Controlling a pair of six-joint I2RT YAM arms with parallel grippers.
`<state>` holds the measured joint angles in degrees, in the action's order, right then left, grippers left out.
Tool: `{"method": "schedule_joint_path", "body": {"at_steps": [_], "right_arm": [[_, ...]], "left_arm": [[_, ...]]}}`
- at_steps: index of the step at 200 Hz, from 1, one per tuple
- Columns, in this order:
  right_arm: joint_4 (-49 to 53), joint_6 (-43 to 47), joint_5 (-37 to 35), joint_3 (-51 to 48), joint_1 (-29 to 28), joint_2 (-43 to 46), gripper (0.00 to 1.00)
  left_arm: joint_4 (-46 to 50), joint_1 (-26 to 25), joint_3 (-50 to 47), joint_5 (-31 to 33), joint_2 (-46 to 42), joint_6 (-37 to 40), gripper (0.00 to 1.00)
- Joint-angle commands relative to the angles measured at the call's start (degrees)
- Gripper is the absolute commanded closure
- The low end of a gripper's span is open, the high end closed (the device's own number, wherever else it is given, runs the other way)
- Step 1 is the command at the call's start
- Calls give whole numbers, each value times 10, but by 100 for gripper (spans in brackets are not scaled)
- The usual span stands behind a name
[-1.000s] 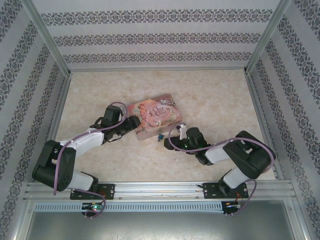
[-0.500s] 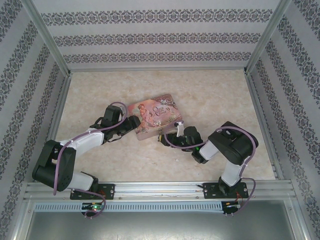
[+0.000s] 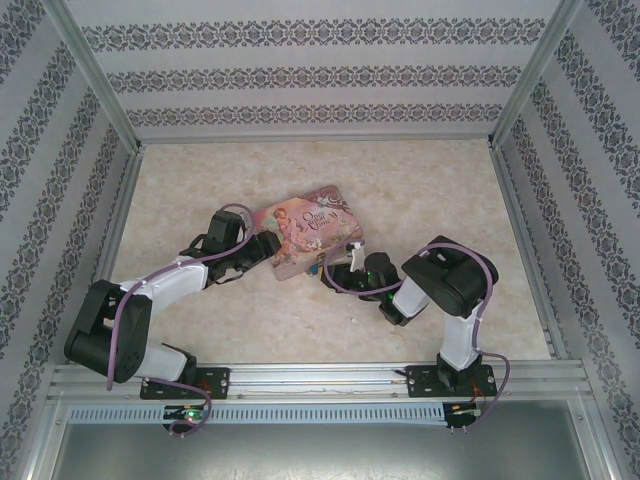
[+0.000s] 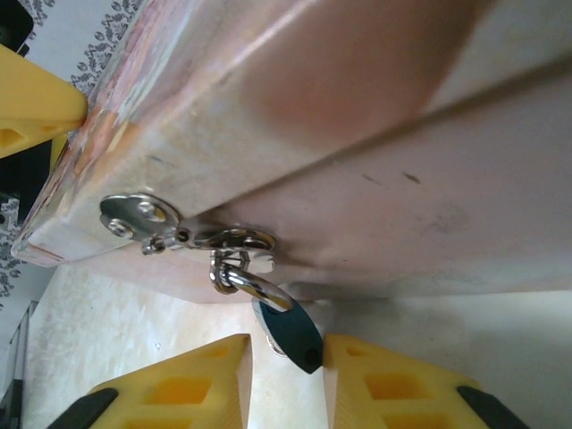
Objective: Unlock the padlock with the key
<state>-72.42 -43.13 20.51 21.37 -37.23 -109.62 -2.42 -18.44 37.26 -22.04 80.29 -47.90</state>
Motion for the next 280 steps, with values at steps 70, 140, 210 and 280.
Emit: {"method": "schedule_joint_path", "body": {"at_steps": [70,140,210,280], "right_arm": [[-69,-1,-12,-28,10,-6,68],[-69,30,20,-20,28,7,56],[-69,48,47,33,27,-25,55],[-69,62,87,56,21,-36,58]], "left_arm": [[45,-9,-9,9,-3,-4,33],[44,-8,-5,4,4,-4,33],[41,-9,-8,2,7,-6,33],[38,-9,-4,0,12,-7,33]]}}
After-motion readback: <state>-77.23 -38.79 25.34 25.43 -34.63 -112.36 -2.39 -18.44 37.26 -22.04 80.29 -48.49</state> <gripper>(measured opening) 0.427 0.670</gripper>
